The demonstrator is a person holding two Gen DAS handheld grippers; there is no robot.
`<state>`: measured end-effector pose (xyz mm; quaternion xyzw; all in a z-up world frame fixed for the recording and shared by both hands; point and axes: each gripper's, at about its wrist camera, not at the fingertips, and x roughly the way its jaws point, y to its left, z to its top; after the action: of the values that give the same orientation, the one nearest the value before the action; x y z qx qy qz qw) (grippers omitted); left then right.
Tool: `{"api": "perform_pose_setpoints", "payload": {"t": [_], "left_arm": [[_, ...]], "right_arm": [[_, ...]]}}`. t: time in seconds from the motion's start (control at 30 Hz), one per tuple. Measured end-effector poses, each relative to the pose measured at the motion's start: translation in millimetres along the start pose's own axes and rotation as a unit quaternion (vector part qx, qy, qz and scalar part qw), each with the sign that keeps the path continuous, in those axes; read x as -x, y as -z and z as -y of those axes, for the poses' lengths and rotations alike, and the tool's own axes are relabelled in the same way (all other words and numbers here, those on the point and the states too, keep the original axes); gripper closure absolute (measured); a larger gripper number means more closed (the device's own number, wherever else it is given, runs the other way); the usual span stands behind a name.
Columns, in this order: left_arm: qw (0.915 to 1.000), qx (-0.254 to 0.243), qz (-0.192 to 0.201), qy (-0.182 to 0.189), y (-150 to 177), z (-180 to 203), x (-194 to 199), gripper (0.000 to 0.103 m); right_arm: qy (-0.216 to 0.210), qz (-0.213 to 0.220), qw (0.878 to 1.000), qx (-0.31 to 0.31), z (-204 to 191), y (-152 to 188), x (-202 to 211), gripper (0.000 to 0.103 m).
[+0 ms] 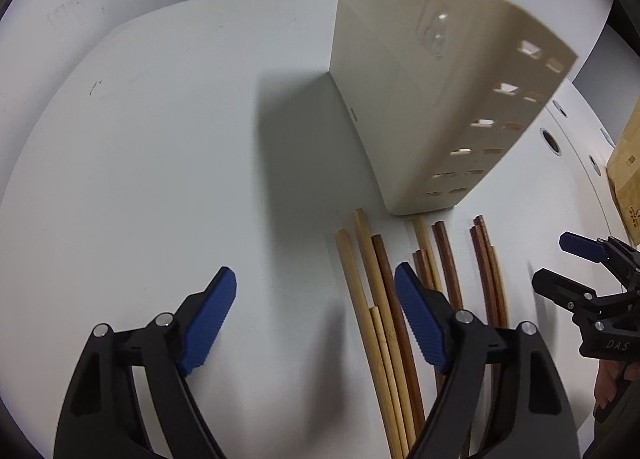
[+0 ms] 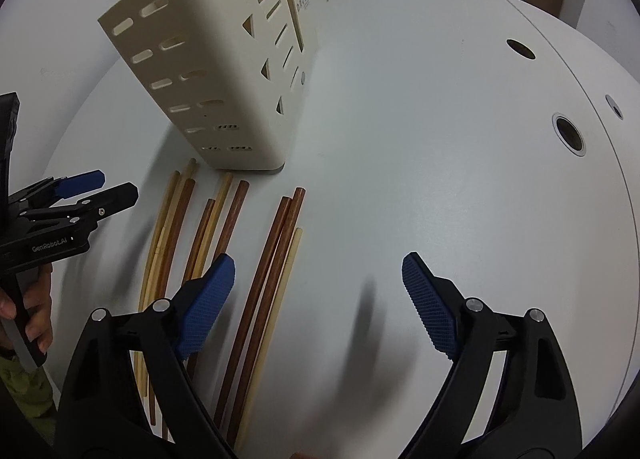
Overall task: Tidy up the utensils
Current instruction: 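Lower the left tool toward a light bamboo chopstick while the right tool lowers toward another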
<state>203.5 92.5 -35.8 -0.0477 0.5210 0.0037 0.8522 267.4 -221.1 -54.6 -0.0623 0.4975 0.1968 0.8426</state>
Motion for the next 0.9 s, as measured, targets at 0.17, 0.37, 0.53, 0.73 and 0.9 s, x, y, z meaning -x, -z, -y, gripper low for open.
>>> {"api": "perform_pose_setpoints", "payload": {"t": [0.17,0.37,0.53,0.73,0.9], "left_arm": [[0.9998,0.009,-0.016,0.001,-5.5,-2.3,-12.0,0.031],[0.9995,0.005,-0.03,0.007,-5.2,3.5,-18.1,0.04],[0.9996,0.0,-0.03,0.002,-2.6,9.5,-20.3,0.046],[0.9994,0.0,-0.033,0.0,5.9,8.3,-27.9,0.051],[0.9995,0.004,-0.032,-0.004,-0.2,-4.7,-34.7,0.056]], "right_arm": [[0.006,-0.009,1.0,-0.007,4.0,-5.7,-10.5,0.027],[0.015,-0.023,1.0,-0.008,3.9,-9.5,-24.7,0.036],[0.019,-0.027,0.999,-0.005,2.9,-9.9,-30.4,0.04],[0.027,-0.025,0.999,0.001,-2.1,-7.6,-34.7,0.044],[0.024,-0.025,0.999,0.0,-2.1,-6.0,-32.9,0.045]]}}
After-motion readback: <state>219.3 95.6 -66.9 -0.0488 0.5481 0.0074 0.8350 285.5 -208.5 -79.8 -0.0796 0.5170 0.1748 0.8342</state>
